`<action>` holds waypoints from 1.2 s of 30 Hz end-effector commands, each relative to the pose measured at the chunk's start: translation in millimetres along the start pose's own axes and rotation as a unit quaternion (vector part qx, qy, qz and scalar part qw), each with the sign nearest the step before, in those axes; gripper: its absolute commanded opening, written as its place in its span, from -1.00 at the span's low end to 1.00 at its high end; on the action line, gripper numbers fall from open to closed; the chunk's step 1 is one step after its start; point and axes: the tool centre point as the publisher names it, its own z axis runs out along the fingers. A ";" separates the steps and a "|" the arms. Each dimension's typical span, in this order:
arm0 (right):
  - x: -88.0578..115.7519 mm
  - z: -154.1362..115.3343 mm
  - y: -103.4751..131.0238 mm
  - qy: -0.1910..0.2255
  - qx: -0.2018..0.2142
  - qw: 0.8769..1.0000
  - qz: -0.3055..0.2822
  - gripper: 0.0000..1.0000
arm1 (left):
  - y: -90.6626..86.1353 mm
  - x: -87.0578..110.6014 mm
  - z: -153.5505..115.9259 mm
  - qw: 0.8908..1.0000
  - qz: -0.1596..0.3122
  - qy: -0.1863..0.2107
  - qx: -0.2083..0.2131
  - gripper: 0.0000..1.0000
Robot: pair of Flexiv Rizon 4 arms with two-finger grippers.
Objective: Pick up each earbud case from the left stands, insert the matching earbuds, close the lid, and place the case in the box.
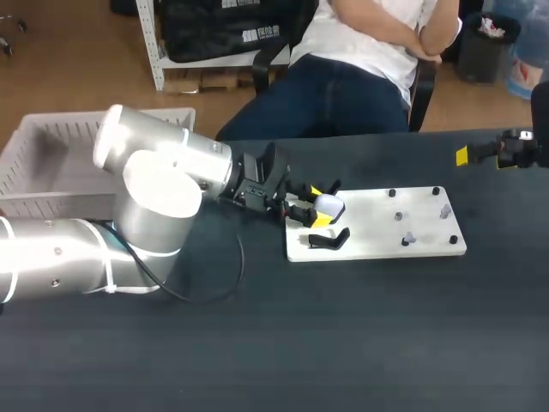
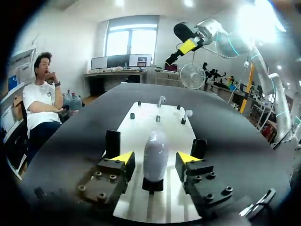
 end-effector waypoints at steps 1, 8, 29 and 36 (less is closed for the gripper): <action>0.2 -0.1 0.0 0.000 0.001 1.000 0.000 1.00 | 3.0 0.8 2.5 1.000 -0.001 -0.003 0.003 0.10; 0.2 -0.1 0.0 0.000 0.001 1.000 0.000 1.00 | 2.7 2.1 4.0 1.000 -0.001 -0.008 0.006 0.12; 0.2 -0.1 0.0 0.000 0.001 1.000 0.000 1.00 | 5.7 6.5 2.8 1.000 -0.004 -0.005 0.005 -0.27; 0.2 -0.1 0.0 0.000 0.001 1.000 0.000 1.00 | 7.3 4.9 1.7 1.000 -0.002 -0.006 0.006 -0.76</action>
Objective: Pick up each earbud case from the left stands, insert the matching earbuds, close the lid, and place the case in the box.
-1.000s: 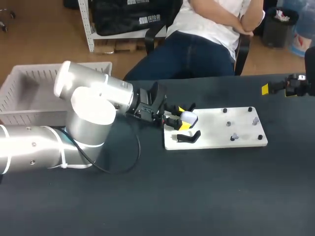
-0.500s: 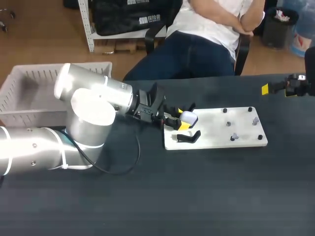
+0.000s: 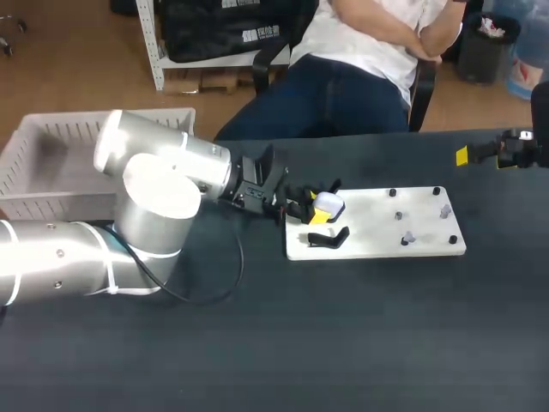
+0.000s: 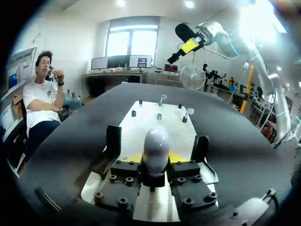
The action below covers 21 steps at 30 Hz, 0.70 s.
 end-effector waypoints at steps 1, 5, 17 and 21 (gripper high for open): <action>0.2 -0.1 0.0 0.000 0.001 1.000 0.000 1.00 | 3.1 -0.8 0.0 1.000 0.002 0.000 0.004 -0.80; 0.2 -0.1 0.0 0.000 0.001 1.000 0.000 1.00 | 2.8 -1.6 -2.8 1.000 0.001 -0.007 0.005 -1.00; 0.2 -0.1 0.0 0.000 0.001 1.000 0.000 1.00 | -4.6 -23.9 -25.2 0.999 -0.003 -0.033 -0.003 -1.00; 0.2 -0.1 0.0 0.000 0.001 1.000 0.000 1.00 | -10.2 -39.2 -30.8 0.999 0.010 -0.045 -0.001 -1.00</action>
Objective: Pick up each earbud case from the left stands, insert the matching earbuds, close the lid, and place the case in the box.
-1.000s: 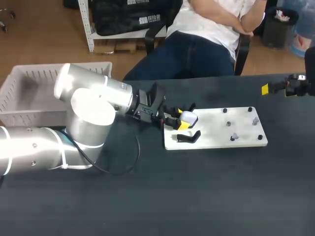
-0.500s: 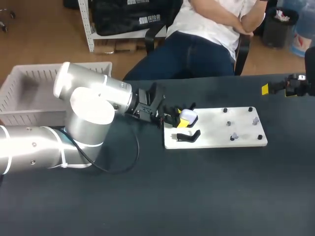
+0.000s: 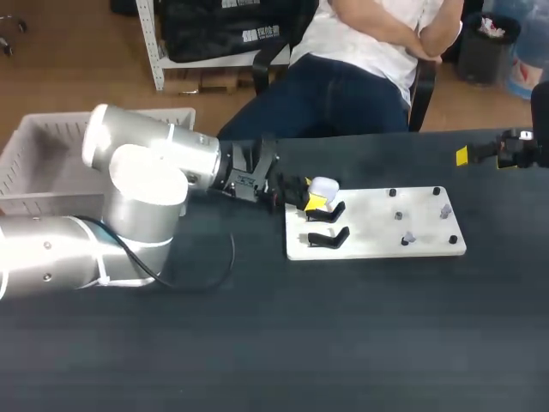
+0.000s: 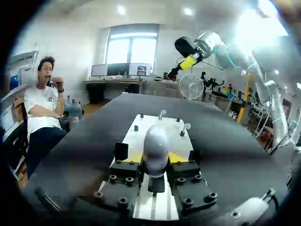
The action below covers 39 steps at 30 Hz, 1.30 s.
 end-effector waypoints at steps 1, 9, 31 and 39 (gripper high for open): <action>0.2 -0.1 0.0 0.000 0.001 1.000 0.000 1.00 | -13.1 -14.5 -8.5 1.000 0.013 -0.010 -0.004 -1.00; 0.2 -0.1 0.0 0.000 0.001 1.000 0.000 1.00 | -15.6 -45.7 1.6 0.999 0.044 -0.020 0.005 -1.00; 10.6 41.7 73.3 0.048 -0.079 0.995 -0.040 1.00 | -24.0 -97.9 51.0 0.994 0.095 -0.041 0.017 -1.00; 13.5 46.3 76.1 0.050 -0.085 0.994 -0.038 1.00 | -34.1 -106.7 50.4 0.993 0.105 -0.053 0.025 -1.00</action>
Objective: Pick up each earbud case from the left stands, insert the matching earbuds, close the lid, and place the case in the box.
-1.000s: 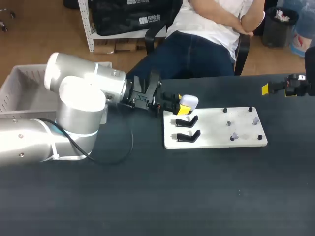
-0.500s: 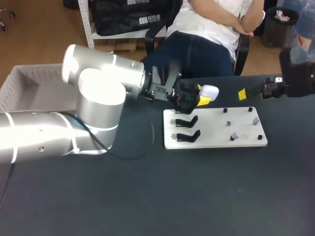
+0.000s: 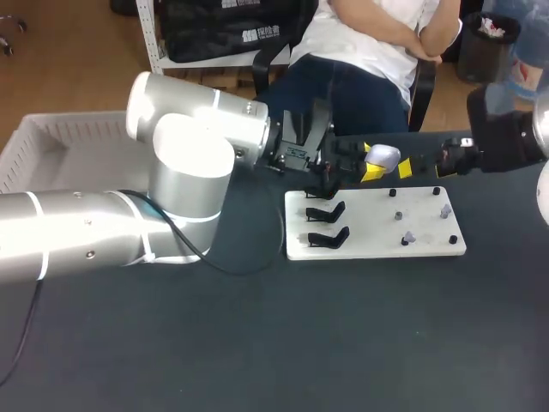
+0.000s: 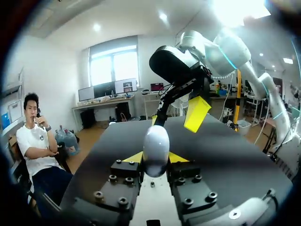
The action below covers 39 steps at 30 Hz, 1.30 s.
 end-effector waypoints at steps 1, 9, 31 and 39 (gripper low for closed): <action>-1.3 2.9 -2.1 0.001 -0.017 1.000 0.000 1.00 | -6.0 -3.1 -1.0 1.000 0.004 -0.006 -0.001 -1.00; -3.4 1.2 -2.3 0.000 -0.012 1.000 0.000 1.00 | -14.0 -8.3 1.6 1.000 0.009 -0.014 0.006 -1.00; -11.6 -15.0 -3.1 0.007 0.026 0.999 -0.033 1.00 | -25.2 -4.5 -1.8 0.999 0.011 -0.037 0.020 -1.00; -5.9 -32.1 -9.5 0.044 0.074 0.996 -0.037 1.00 | -17.4 -3.5 -11.3 0.995 -0.037 -0.093 0.016 -1.00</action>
